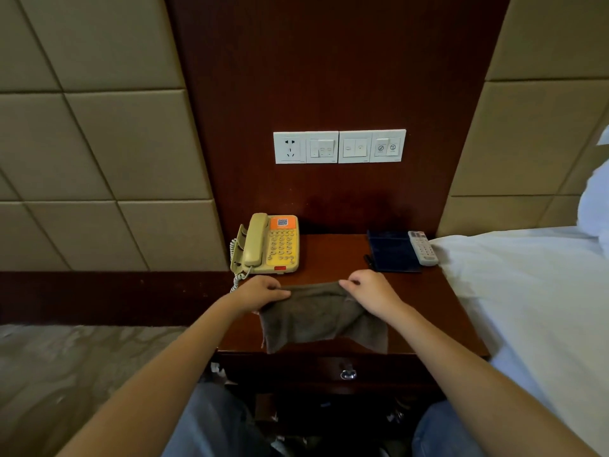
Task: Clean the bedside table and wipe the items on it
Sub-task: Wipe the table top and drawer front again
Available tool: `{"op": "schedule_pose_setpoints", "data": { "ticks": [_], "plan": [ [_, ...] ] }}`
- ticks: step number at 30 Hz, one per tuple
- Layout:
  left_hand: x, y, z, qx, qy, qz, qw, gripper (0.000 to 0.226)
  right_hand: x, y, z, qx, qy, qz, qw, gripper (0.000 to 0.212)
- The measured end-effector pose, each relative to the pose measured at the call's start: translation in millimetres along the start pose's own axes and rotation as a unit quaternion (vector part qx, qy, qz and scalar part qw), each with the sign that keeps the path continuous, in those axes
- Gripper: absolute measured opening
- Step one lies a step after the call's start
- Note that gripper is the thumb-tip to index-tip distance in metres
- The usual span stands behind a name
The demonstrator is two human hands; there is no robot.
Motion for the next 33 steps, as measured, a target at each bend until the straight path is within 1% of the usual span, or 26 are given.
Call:
{"op": "schedule_pose_setpoints", "data": {
  "ticks": [1, 2, 3, 5, 6, 7, 9, 10, 12, 14, 15, 17, 20, 27, 33],
  "plan": [
    [-3.7, -3.2, -3.7, 0.024, 0.002, -0.003, 1.000, 0.023, -1.0, -2.6, -0.5, 0.019, 0.020, 0.015, 1.000, 0.033],
    [-8.3, -7.2, -10.1, 0.066, -0.007, -0.008, 0.998, 0.022, -1.1, -4.5, -0.7, 0.042, 0.036, 0.034, 0.998, 0.034],
    [-14.5, -10.4, -17.5, 0.121, -0.035, -0.022, 0.992, 0.023, -0.8, -5.5, 0.2, 0.064, 0.051, 0.053, 0.995, 0.034],
    [-27.5, -9.9, -25.5, 0.224, -0.122, -0.062, 0.965, 0.037, -2.0, -4.9, 5.6, 0.096, 0.094, 0.076, 0.988, 0.037],
    [-31.8, -8.8, -21.0, 0.249, -0.166, -0.071, 0.952, 0.043, -4.2, -5.3, 11.3, 0.102, 0.131, 0.068, 0.984, 0.039],
    [-32.8, -9.1, -11.1, 0.256, -0.207, -0.063, 0.942, 0.047, -7.2, -6.3, 20.8, 0.099, 0.172, 0.045, 0.979, 0.040],
    [-31.7, -16.3, 19.3, 0.239, -0.281, -0.016, 0.929, 0.053, -11.5, -7.6, 52.0, 0.051, 0.239, -0.014, 0.970, 0.043],
    [-32.4, -22.0, 36.1, 0.221, -0.307, 0.002, 0.926, 0.056, -11.6, -7.4, 69.7, 0.014, 0.247, -0.034, 0.968, 0.046],
    [-39.4, -34.7, 67.4, 0.173, -0.331, 0.008, 0.928, 0.061, -5.2, -7.1, 101.9, -0.066, 0.242, -0.037, 0.967, 0.052],
    [-48.9, -45.0, 91.3, 0.129, -0.332, -0.004, 0.934, 0.062, 5.5, -8.1, 121.8, -0.098, 0.233, -0.013, 0.967, 0.055],
    [-52.3, -48.2, 98.0, 0.126, -0.331, -0.007, 0.935, 0.063, 11.2, -9.1, 126.6, -0.097, 0.228, -0.001, 0.969, 0.057],
    [-53.2, -53.2, 99.7, 0.151, -0.333, 0.005, 0.931, 0.063, 23.3, -14.0, 131.1, -0.085, 0.220, 0.015, 0.972, 0.060],
    [-50.6, -64.7, 92.5, 0.174, -0.338, 0.036, 0.924, 0.062, 34.4, -27.6, 131.0, -0.067, 0.222, 0.014, 0.973, 0.064],
    [-43.8, -102.3, 77.7, 0.170, -0.338, 0.065, 0.923, 0.059, 44.5, -71.6, 126.1, -0.064, 0.230, 0.006, 0.971, 0.067],
    [-45.6, -121.9, 63.5, 0.164, -0.356, 0.073, 0.917, 0.055, 32.4, -99.6, 132.8, -0.055, 0.234, 0.046, 0.970, 0.067]
  ]
}}
Point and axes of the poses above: each hand's wrist, its own y-axis away from the middle knuckle, its own z-axis out of the palm, x = y × z, the point moved 9 cm from there along -y, towards the middle knuckle, and after that the axes turned 4 degrees about y, right-handed, at the moved point
